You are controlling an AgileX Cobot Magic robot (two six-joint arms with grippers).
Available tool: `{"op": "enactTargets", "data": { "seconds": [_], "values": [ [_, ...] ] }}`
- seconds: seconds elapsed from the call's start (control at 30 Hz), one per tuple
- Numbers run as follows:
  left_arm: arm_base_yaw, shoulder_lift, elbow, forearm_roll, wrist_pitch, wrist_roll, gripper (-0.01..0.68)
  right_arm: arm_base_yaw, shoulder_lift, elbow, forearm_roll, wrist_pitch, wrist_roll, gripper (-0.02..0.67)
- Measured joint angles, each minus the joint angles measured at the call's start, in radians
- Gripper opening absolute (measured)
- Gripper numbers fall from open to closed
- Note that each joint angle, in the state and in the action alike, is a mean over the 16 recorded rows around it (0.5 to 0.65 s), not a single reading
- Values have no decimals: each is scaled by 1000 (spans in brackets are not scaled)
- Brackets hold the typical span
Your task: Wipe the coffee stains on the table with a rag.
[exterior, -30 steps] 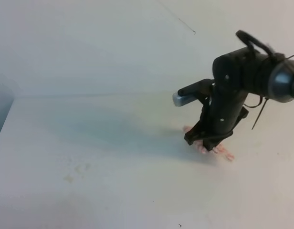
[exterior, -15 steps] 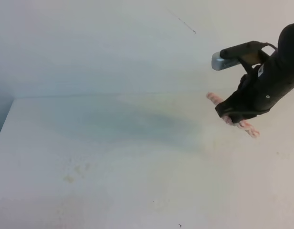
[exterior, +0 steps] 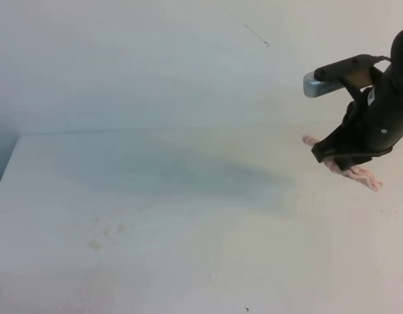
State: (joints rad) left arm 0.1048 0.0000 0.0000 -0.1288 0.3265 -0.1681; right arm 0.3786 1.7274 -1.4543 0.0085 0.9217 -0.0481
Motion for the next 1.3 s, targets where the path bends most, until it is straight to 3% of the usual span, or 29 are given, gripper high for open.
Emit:
{"op": "enactTargets", "data": {
  "seconds": [0.23, 0.37, 0.47, 0.87, 1.1, 1.3],
  "values": [
    [0, 0, 0, 0, 0, 0, -1, 1, 1, 0, 18, 0, 33, 316],
    [0, 0, 0, 0, 0, 0, -1, 1, 0, -1, 62, 12, 31, 348],
    [0, -5, 8, 0, -3, 0, -1, 1, 0, -2, 82, 32, 28, 302],
    [0, -5, 8, 0, -3, 0, -1, 1, -55, -26, 64, 134, 37, 11],
    [0, 0, 0, 0, 0, 0, -1, 2, -188, 0, 61, 103, 72, -4],
    [0, 0, 3, 0, -1, 0, -1, 2, -365, 119, 65, 13, 116, -4]
  ]
}}
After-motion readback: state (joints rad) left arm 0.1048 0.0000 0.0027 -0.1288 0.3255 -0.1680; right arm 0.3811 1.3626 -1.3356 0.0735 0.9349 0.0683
